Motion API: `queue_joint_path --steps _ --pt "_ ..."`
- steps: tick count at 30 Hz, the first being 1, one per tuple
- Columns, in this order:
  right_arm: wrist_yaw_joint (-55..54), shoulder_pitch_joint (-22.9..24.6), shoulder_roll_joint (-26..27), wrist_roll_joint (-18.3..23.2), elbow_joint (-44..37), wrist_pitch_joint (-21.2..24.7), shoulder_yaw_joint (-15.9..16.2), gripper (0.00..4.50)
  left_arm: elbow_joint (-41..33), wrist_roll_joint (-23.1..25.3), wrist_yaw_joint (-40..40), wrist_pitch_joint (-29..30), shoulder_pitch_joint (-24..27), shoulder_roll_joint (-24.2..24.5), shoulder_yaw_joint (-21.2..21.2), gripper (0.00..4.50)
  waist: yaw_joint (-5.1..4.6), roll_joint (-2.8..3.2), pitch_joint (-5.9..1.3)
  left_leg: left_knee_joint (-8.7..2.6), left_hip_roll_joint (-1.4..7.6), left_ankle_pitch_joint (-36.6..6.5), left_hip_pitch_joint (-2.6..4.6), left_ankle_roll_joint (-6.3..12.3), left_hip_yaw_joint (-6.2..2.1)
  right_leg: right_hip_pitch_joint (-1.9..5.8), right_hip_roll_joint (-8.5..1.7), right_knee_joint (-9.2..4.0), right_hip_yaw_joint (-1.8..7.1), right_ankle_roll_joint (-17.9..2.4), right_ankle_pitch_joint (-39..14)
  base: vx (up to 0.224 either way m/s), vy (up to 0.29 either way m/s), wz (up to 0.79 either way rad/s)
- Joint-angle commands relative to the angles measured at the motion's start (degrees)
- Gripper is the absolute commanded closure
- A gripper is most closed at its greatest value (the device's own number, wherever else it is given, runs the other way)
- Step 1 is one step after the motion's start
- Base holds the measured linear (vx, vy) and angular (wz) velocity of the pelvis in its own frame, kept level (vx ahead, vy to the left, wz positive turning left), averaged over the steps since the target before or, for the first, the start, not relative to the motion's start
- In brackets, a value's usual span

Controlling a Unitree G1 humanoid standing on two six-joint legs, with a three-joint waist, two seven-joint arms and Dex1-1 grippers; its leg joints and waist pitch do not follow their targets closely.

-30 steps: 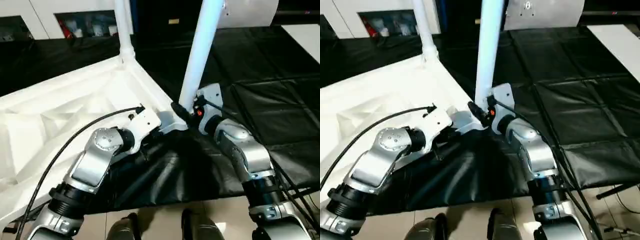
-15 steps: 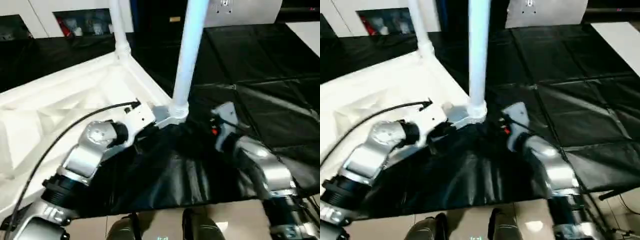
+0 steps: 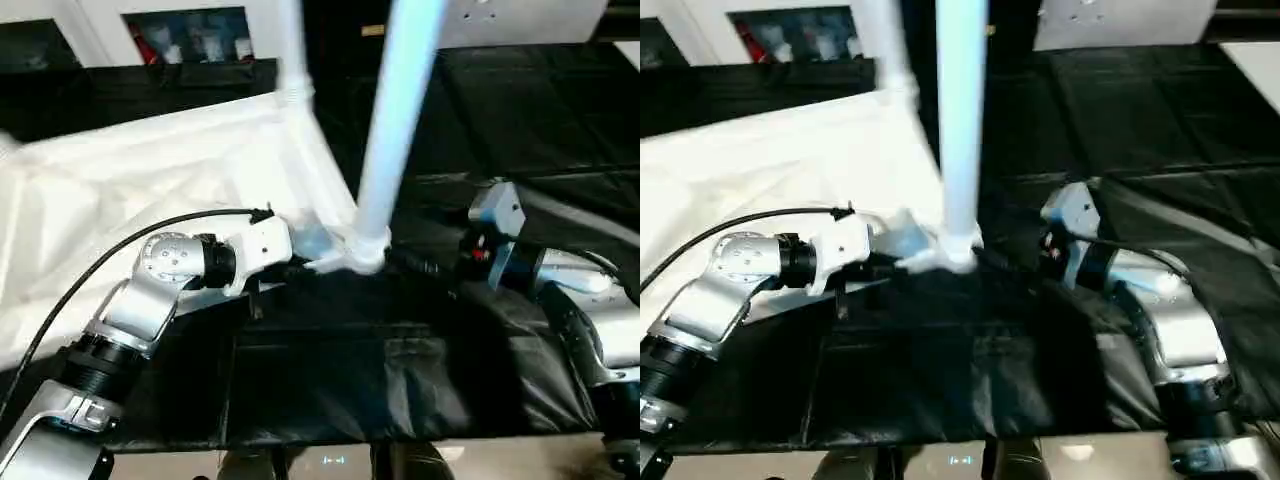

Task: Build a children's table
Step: Rotate leg to tighten

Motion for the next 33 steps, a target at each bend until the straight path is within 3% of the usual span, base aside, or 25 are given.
queue_joint_path --steps 1,3,4,6,8,9,12,18,19,20,23,28,33 --pt "3.8 -0.3 -1.5 -0.5 0.2 -0.5 1.9 0.04 1.5 1.0 -4.6 -2.8 0.5 0.5 -4.6 4.50 -0.21 -0.92 -6.08 -2.09 2.76 1.7 0.76 14.15 -0.54 4.10 -3.29 -2.20 3.20 -16.3 0.8 0.000 0.000 0.00" --pt "5.0 -1.2 -1.9 -1.4 1.7 -1.6 2.9 0.04 1.8 0.8 -6.2 -4.0 0.2 0.6 -5.0 4.50 -0.12 -0.94 -5.87 -2.31 2.92 -0.3 0.83 12.71 -0.57 4.05 -3.40 -2.52 3.22 -15.8 -2.9 -0.027 0.004 0.00" --pt "5.4 -1.7 -1.9 -1.7 2.5 -2.0 3.2 0.04 2.0 0.7 -6.8 -4.6 0.0 0.6 -5.1 4.50 -0.20 -0.99 -5.39 -2.65 3.01 -4.7 0.92 9.96 -0.50 3.82 -3.52 -3.30 3.29 -14.7 -9.3 -0.054 0.012 0.01" --pt "6.1 -2.5 -1.8 -1.9 3.7 -2.6 3.5 0.04 2.1 0.8 -7.6 -5.2 -0.2 0.7 -5.3 4.50 -0.25 -1.01 -5.04 -3.01 3.11 -8.8 1.38 7.21 -0.42 3.55 -3.62 -3.89 3.49 -13.7 -14.7 -0.027 0.006 0.00" --pt "6.6 -3.4 -1.5 -2.1 4.9 -3.0 3.9 0.04 1.5 0.6 -8.7 -5.4 -0.3 0.7 -5.6 4.50 -0.37 -1.18 -4.64 -3.31 3.06 -12.4 1.82 5.04 -0.29 3.29 -3.64 -4.45 3.71 -12.5 -19.4 0.000 0.000 0.00" --pt "6.7 -3.6 -1.4 -2.1 5.1 -3.1 3.9 0.04 1.4 0.6 -8.9 -5.4 -0.3 0.7 -5.7 4.50 -0.40 -1.22 -4.72 -3.28 2.99 -12.2 1.76 4.68 -0.32 3.41 -3.71 -4.44 3.76 -12.1 -19.8 0.000 0.000 0.00" --pt "7.8 -4.6 -1.0 -2.1 6.4 -3.8 4.4 0.04 0.6 0.1 -10.0 -5.6 -0.3 0.8 -6.4 4.50 -0.42 -1.28 -4.99 -3.33 3.05 -9.9 1.48 5.00 -0.26 3.45 -3.62 -4.13 4.00 -12.1 -17.6 0.000 0.000 0.00" --pt "10.8 -5.4 -0.4 -2.1 7.7 -4.2 6.0 0.52 1.4 0.7 -10.7 -6.8 -0.7 0.6 -6.7 4.50 -0.46 -1.40 -5.52 -3.00 2.93 -6.3 1.25 7.53 -0.04 3.55 -3.40 -3.26 4.33 -14.0 -10.7 0.000 0.000 0.00" --pt "10.9 -5.5 -0.4 -2.1 7.9 -4.3 6.1 0.76 1.6 0.7 -10.7 -6.9 -0.7 0.6 -6.7 4.50 -0.40 -1.42 -5.54 -2.92 2.93 -5.9 1.34 7.95 0.07 3.47 -3.37 -3.23 4.41 -14.3 -10.0 0.000 0.000 0.00" --pt "11.1 -5.5 -0.5 -2.1 8.0 -4.2 6.2 0.81 1.6 0.7 -10.7 -6.8 -0.8 0.6 -6.7 4.50 -0.39 -1.70 -5.45 -2.95 2.96 -5.8 1.36 8.14 0.13 3.40 -3.37 -3.28 4.44 -14.3 -10.0 0.000 0.000 0.00" --pt "11.4 -5.4 -0.6 -2.2 8.2 -4.1 6.4 0.97 1.7 0.7 -10.6 -6.8 -0.9 0.6 -6.8 4.50 -0.32 -1.63 -5.38 -2.93 2.90 -5.7 1.04 8.34 0.04 3.62 -3.47 -3.25 4.34 -14.0 -11.0 0.000 0.000 0.00" --pt "12.1 -5.4 -0.5 -2.3 8.7 -3.8 6.4 1.50 2.2 0.6 -10.5 -7.2 -0.9 0.7 -6.6 4.50 -0.42 -1.64 -5.18 -3.10 2.87 -7.6 1.08 7.19 -0.02 3.51 -3.46 -3.67 4.33 -12.8 -14.9 0.000 0.000 0.00" --pt "12.2 -5.0 -0.4 -2.1 8.4 -2.9 6.6 1.79 2.4 0.1 -10.1 -6.6 -0.5 0.7 -6.3 4.50 -0.43 -1.59 -5.12 -3.17 2.89 -7.7 1.11 6.96 -0.04 3.45 -3.47 -3.72 4.35 -12.7 -14.9 0.000 0.000 0.00"
